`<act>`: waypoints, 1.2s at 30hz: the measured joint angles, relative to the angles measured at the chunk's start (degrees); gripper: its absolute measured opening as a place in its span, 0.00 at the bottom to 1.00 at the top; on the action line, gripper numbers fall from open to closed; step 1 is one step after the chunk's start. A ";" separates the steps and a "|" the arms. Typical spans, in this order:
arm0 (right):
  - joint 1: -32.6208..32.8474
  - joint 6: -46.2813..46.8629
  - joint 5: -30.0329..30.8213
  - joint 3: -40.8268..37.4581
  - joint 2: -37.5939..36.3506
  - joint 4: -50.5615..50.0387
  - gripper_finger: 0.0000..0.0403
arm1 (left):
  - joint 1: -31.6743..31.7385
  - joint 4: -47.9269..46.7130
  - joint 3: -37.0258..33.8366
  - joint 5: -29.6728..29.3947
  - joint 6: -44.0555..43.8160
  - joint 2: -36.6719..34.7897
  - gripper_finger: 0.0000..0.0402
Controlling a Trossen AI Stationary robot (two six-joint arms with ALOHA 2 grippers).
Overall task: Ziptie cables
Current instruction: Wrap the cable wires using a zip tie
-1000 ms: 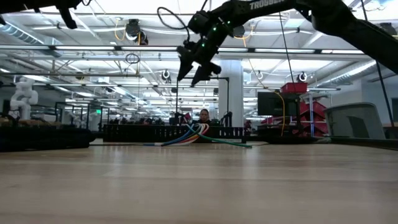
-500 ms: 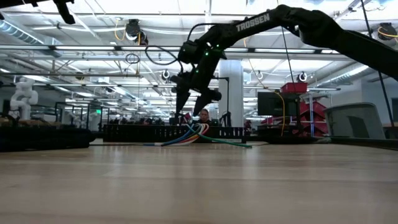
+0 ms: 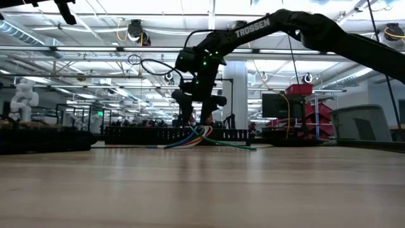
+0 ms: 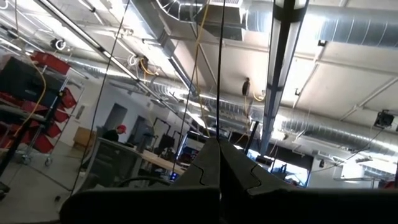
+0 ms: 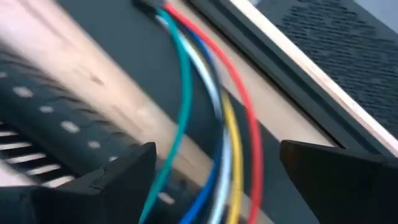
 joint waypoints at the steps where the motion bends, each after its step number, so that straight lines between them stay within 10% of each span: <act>1: 0.00 0.34 0.71 -0.02 0.36 0.22 0.84 | 0.00 -0.04 0.00 0.01 -0.01 0.00 0.00; 36: -0.48 9.22 2.59 -0.04 3.34 0.08 0.75 | 0.00 -1.70 0.00 1.57 -0.04 0.00 0.00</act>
